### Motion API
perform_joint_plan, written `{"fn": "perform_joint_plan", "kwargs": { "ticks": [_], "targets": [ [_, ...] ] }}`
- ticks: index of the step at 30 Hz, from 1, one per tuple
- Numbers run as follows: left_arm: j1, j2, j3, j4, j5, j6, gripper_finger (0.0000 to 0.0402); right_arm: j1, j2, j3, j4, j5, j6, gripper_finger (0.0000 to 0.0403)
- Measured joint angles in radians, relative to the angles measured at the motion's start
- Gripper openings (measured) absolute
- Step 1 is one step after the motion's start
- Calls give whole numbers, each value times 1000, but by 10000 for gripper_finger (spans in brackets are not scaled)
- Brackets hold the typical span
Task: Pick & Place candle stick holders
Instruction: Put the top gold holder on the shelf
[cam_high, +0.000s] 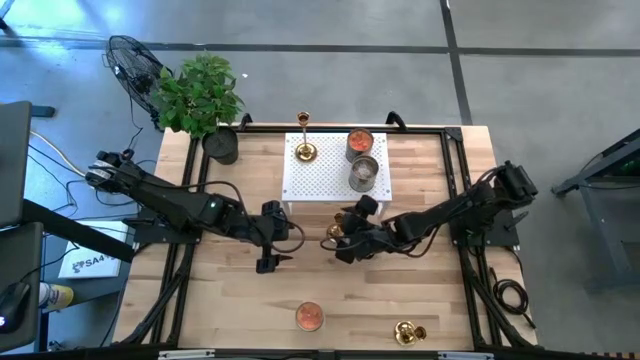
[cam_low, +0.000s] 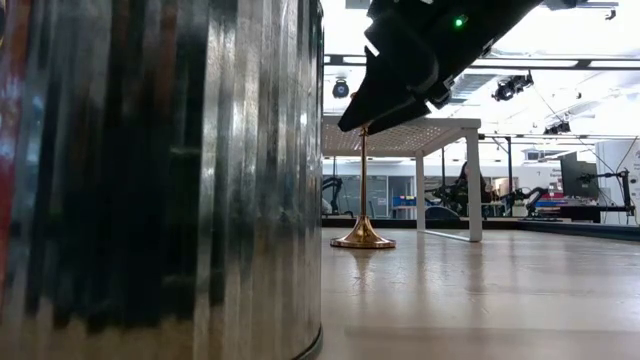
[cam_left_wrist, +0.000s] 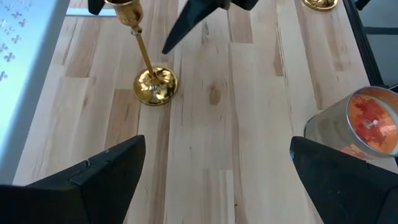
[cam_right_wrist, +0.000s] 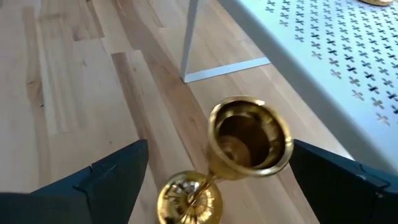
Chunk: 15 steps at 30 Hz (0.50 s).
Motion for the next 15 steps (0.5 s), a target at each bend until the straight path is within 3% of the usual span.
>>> {"fn": "perform_joint_plan", "kwargs": {
  "ticks": [15],
  "targets": [
    [0, 0, 0, -43, 16, -3, 393, -33, 0, 0, 2, -115, -7, 266]
  ]
}}
